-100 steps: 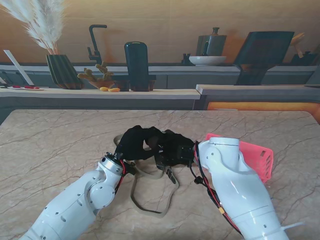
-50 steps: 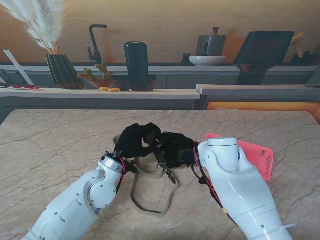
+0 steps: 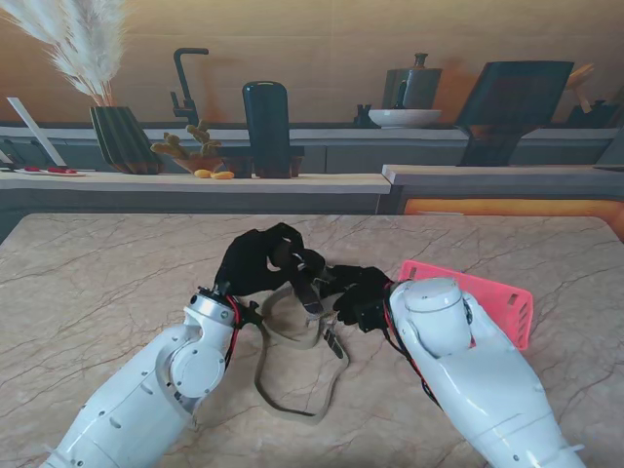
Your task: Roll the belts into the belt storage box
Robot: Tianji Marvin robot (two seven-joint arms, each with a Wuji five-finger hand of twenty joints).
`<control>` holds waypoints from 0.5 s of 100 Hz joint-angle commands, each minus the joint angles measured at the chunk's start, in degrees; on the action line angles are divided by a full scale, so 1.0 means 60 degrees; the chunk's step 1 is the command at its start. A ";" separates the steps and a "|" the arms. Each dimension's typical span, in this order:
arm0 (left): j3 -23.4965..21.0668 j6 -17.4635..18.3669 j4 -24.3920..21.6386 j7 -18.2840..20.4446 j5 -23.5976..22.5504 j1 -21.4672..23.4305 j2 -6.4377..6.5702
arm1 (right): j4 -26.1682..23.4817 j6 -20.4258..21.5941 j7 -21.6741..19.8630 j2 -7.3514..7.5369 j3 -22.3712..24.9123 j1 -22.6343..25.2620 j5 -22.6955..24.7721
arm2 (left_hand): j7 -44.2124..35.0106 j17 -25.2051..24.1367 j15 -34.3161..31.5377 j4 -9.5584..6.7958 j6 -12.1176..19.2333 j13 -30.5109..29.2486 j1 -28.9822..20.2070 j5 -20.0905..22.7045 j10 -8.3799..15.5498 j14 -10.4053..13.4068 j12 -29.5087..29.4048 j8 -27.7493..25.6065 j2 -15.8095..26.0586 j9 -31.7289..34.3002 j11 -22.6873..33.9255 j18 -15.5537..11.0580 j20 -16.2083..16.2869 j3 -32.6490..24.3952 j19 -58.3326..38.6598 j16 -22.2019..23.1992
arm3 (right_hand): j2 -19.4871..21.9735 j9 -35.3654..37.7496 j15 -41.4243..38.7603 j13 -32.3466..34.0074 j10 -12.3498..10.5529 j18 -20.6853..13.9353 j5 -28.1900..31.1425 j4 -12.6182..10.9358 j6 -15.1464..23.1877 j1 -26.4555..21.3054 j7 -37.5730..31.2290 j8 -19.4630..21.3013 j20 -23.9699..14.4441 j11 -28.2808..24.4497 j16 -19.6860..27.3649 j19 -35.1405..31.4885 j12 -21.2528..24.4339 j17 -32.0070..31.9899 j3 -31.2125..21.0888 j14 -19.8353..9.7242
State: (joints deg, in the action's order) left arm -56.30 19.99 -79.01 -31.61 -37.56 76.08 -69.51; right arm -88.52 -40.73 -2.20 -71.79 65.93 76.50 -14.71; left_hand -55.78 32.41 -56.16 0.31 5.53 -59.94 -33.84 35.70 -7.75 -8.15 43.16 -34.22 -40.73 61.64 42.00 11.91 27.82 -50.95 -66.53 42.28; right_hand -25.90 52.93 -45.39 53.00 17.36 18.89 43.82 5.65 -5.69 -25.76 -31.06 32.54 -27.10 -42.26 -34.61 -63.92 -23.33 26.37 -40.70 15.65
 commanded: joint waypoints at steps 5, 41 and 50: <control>-0.0074 -0.0101 -0.0132 0.0044 0.0068 0.0092 -0.0059 | -0.0055 0.0649 -0.0091 0.0211 -0.0181 0.0166 0.0655 | -0.1654 -0.0118 -0.0001 -0.0907 0.0459 -0.0015 -0.0684 0.0169 0.0667 0.0766 0.0336 -0.0794 0.0738 0.0197 0.0744 0.0071 0.0019 -0.1044 0.0063 0.0185 | -0.0504 -0.0531 0.0191 -0.0382 -0.0166 -0.0305 -0.0527 -0.0317 0.0454 0.0298 0.0046 0.0276 0.0023 0.0228 0.0033 0.0207 0.0146 -0.0238 -0.0309 -0.0212; -0.0145 -0.0341 -0.0140 0.0236 0.0251 0.0109 -0.0054 | 0.0201 0.5288 0.0220 0.0851 -0.0620 0.0553 0.4801 | -0.1481 -0.0246 0.0098 -0.0838 0.0512 0.0122 -0.0813 0.0079 0.0692 0.0734 0.0457 -0.0957 0.0865 0.0095 0.0610 0.0046 0.0051 -0.0803 0.0170 0.0232 | -0.2073 -0.2968 0.1785 -0.2338 -0.0804 -0.1127 -0.2867 -0.0146 0.1006 -0.0449 -0.0569 0.0296 -0.0126 0.0811 0.0753 0.1436 0.0331 -0.0972 -0.0348 -0.1112; -0.0126 -0.0404 -0.0135 0.0258 0.0301 0.0102 -0.0063 | 0.0301 0.6340 0.0395 0.0962 -0.0629 0.0595 0.5651 | -0.1462 -0.0255 0.0106 -0.0828 0.0509 0.0129 -0.0831 0.0074 0.0682 0.0731 0.0476 -0.0989 0.0878 0.0084 0.0589 0.0055 0.0065 -0.0780 0.0174 0.0242 | -0.2023 -0.3841 0.2586 -0.3070 -0.0920 -0.1439 -0.3611 -0.0219 0.1091 -0.0586 -0.0833 0.0065 -0.0114 0.1005 0.1251 0.2117 0.0482 -0.1320 0.0789 -0.1394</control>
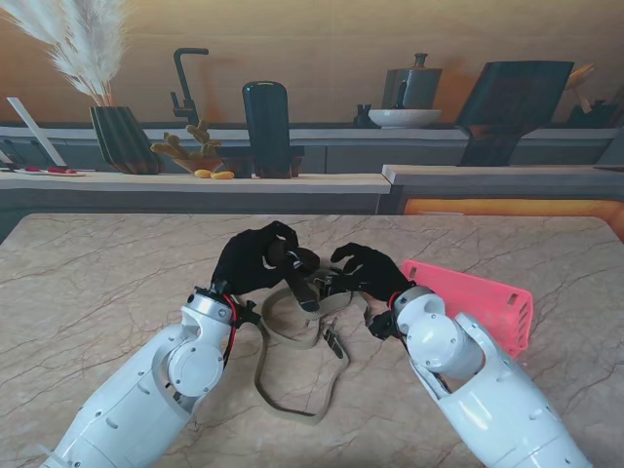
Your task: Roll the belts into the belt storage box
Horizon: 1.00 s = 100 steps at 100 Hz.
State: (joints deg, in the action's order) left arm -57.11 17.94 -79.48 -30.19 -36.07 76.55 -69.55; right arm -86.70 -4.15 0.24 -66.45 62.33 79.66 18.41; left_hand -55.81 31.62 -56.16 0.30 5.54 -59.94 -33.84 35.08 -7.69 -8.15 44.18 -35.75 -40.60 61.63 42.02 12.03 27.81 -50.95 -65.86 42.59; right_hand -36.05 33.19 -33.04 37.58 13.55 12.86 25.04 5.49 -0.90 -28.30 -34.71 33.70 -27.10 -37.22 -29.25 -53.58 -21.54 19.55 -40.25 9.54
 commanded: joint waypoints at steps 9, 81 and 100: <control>0.0034 -0.0112 -0.0045 0.0045 0.0106 0.0011 -0.0068 | 0.0166 0.1225 0.0290 0.0148 -0.0071 0.0050 0.0941 | -0.1423 -0.0140 0.0121 -0.0815 0.0500 0.0147 -0.0839 0.0173 0.0685 0.0727 0.0331 -0.0763 0.0879 0.0081 0.0558 0.0027 0.0085 -0.0750 0.0072 0.0203 | -0.0218 -0.1356 0.1624 -0.1272 -0.0421 -0.0833 -0.1428 -0.0280 0.0369 0.0202 -0.0177 -0.0326 0.0171 0.0389 0.1064 0.1213 0.0295 -0.0606 0.1085 -0.0631; 0.0311 -0.0341 0.0152 -0.0004 0.0451 -0.0124 -0.0197 | 0.1651 0.2935 0.2121 -0.0156 -0.1670 -0.1208 0.2238 | -0.1267 -0.0275 0.0169 -0.0634 0.0391 0.0252 -0.1066 0.0105 0.0593 0.0633 0.0377 -0.0818 0.1046 -0.0019 0.0452 0.0086 0.0175 -0.0489 0.0081 0.0248 | 0.0004 -0.2646 0.1577 -0.2229 0.0194 -0.0520 -0.1721 -0.0242 -0.0463 0.1509 -0.0076 -0.0866 0.0854 0.0247 0.1627 0.2060 0.0558 -0.1195 0.0763 -0.0156; 0.0321 -0.0419 0.0168 -0.0132 0.0423 -0.0124 -0.0221 | 0.2100 0.2979 0.2797 -0.0270 -0.2063 -0.1502 0.2668 | -0.1235 -0.0298 0.0160 -0.0616 0.0334 0.0270 -0.1101 0.0086 0.0554 0.0610 0.0365 -0.0813 0.1082 -0.0037 0.0454 0.0114 0.0186 -0.0441 0.0057 0.0246 | -0.0103 -0.1845 -0.0031 -0.1284 0.0240 -0.0310 -0.0901 -0.0377 -0.0342 0.0822 -0.0523 -0.0658 0.0282 -0.0727 0.0718 0.0337 0.0185 -0.0739 0.0826 -0.0234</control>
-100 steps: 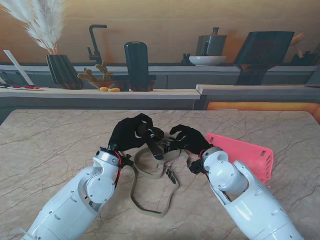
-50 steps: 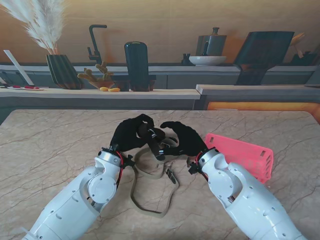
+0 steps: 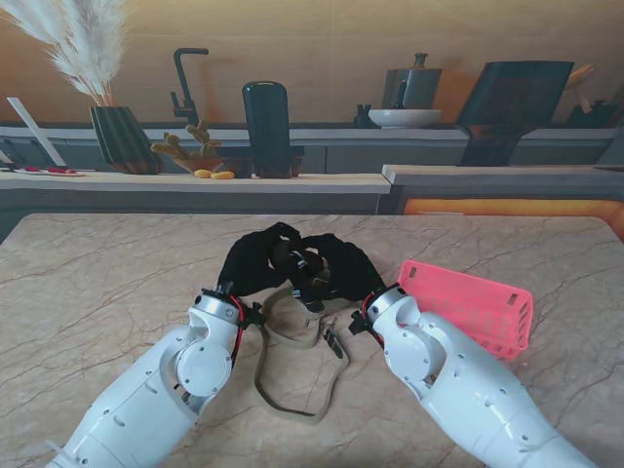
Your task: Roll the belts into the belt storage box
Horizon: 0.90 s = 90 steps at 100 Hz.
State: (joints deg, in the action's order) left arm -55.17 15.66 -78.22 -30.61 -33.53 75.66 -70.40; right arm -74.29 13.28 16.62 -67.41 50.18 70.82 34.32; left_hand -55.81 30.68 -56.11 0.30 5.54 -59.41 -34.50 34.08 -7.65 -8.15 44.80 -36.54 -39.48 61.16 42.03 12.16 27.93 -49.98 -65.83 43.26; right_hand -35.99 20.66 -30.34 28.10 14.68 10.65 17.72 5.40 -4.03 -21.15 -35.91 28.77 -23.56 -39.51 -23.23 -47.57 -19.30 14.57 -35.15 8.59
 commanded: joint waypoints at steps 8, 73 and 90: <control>-0.0007 -0.0077 -0.0034 -0.0108 -0.0013 0.0022 -0.0088 | 0.0107 0.0085 0.0220 -0.0136 -0.0094 -0.0055 0.0094 | -0.1227 -0.0137 0.0140 -0.0613 0.0298 0.0180 -0.1009 0.0245 0.0521 0.0588 0.0245 -0.0682 0.0908 0.0031 0.0459 0.0117 0.0172 -0.0577 0.0025 0.0130 | 0.0163 0.0774 -0.0983 0.0701 -0.0034 0.0075 0.0707 -0.0385 0.0400 -0.0706 -0.0684 0.0245 -0.0335 -0.0584 -0.0500 -0.1214 -0.0293 0.0265 -0.0481 -0.0084; -0.0176 -0.0165 -0.0201 0.0002 0.0546 0.0217 -0.0168 | -0.0023 0.0232 0.0371 -0.0180 0.0056 0.0096 -0.0043 | -0.0957 -0.0513 0.0303 0.0236 0.0026 0.0503 -0.1145 0.0151 0.0601 0.0384 -0.0250 0.0211 0.1320 -0.0364 0.0408 0.0146 0.0149 0.0555 0.0091 -0.0039 | 0.1896 0.6187 -0.2040 0.5021 -0.1046 0.0188 0.4382 0.1010 0.2106 -0.4120 -0.4218 -0.2626 0.0235 -0.0412 -0.1013 -0.2870 -0.0123 0.2717 -0.1576 -0.0366; -0.0231 -0.0113 -0.0254 0.0042 0.0848 0.0312 -0.0216 | -0.0397 -0.0283 0.0085 -0.0192 0.0383 0.0339 -0.0518 | -0.0651 -0.0668 0.0520 0.0496 -0.0023 0.0717 -0.1217 0.0053 0.0605 0.0277 -0.0472 0.0492 0.1390 -0.0614 0.0165 0.0150 0.0157 0.1041 0.0212 -0.0128 | 0.1816 0.6346 -0.2615 0.5138 -0.0850 0.0297 0.4477 0.1116 0.1960 -0.4243 -0.4231 -0.2066 0.0143 -0.0775 -0.1533 -0.2956 -0.0339 0.2800 -0.1908 -0.0234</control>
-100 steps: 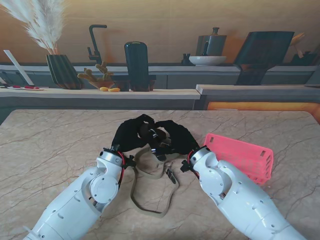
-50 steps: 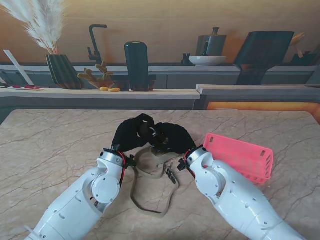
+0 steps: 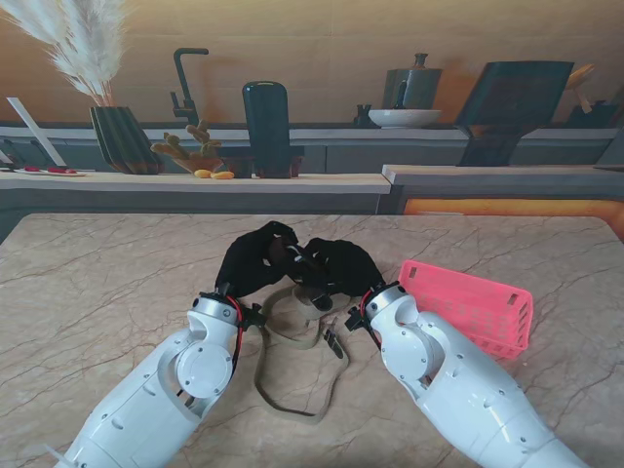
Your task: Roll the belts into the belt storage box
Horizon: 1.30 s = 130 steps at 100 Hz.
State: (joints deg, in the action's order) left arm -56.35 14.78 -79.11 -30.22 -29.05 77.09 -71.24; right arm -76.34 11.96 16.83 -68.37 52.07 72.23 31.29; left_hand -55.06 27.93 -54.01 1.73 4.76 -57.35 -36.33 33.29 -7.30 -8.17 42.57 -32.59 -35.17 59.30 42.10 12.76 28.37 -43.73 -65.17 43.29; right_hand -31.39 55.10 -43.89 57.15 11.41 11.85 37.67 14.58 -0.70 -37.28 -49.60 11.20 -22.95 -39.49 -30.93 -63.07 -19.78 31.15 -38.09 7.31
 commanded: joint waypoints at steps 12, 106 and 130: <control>-0.0048 0.0082 -0.0114 0.0082 0.0266 0.0089 -0.0084 | -0.0164 -0.0166 -0.0028 -0.0003 0.0193 0.0173 -0.0021 | 0.0777 -0.0592 0.0638 0.0395 -0.0387 0.0863 -0.0459 -0.0374 0.0460 0.0164 -0.1295 0.0052 0.1137 -0.1554 -0.0478 0.0087 0.0209 0.1091 0.0480 -0.0194 | 0.1067 0.0612 -0.0559 0.0305 -0.0256 0.0102 0.1151 -0.0409 0.1405 -0.1577 -0.1957 0.1097 -0.0014 -0.0929 -0.0400 -0.0404 -0.0364 0.0053 -0.1477 0.0006; -0.1016 0.0225 -0.0564 0.1623 0.0939 0.0763 0.0288 | -0.2827 -0.0186 -0.2957 0.1016 0.3030 0.1762 0.1764 | 0.5635 -0.3059 0.5743 -0.0084 -0.0756 0.5157 0.0742 -0.2349 -0.0214 -0.0587 -0.3633 0.1040 0.2915 -0.5472 -0.4557 0.0625 0.0552 0.4456 0.3645 -0.2160 | 0.0804 0.0787 -0.0970 0.0323 -0.0027 0.0162 0.1458 -0.0362 0.1263 -0.1567 -0.1616 0.1721 -0.0211 -0.0959 -0.0807 -0.0440 -0.0669 0.0099 -0.1866 0.0228; -0.1037 0.0172 -0.0562 0.1754 0.0925 0.0818 0.0326 | -0.3798 -0.0120 -0.4313 0.1361 0.4586 0.2782 0.3074 | 0.5631 -0.3119 0.5942 -0.0072 -0.0749 0.5225 0.0588 -0.1975 -0.0219 -0.0581 -0.3602 0.0961 0.2999 -0.5241 -0.4647 0.0640 0.0604 0.4559 0.3821 -0.2231 | 0.0680 0.0811 -0.1340 0.0237 0.0177 0.0184 0.1608 -0.0348 0.1085 -0.1563 -0.1438 0.1822 -0.0503 -0.0998 -0.1154 -0.0539 -0.0942 0.0151 -0.2020 0.0400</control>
State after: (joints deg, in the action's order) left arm -62.66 16.18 -82.35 -19.95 -23.56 81.55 -69.22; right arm -98.28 11.20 -8.31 -61.54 78.49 87.51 50.08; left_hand -23.35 9.99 -19.41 2.95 -1.14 -27.69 -31.49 20.95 -8.72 -13.06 21.23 -26.51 -19.56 27.22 15.75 16.40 30.61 -18.09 -43.34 30.53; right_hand -31.88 57.10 -49.81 57.35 12.57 12.21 40.26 14.62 -2.69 -37.30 -49.75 17.39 -24.16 -42.27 -36.58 -64.11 -23.62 31.53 -38.06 9.29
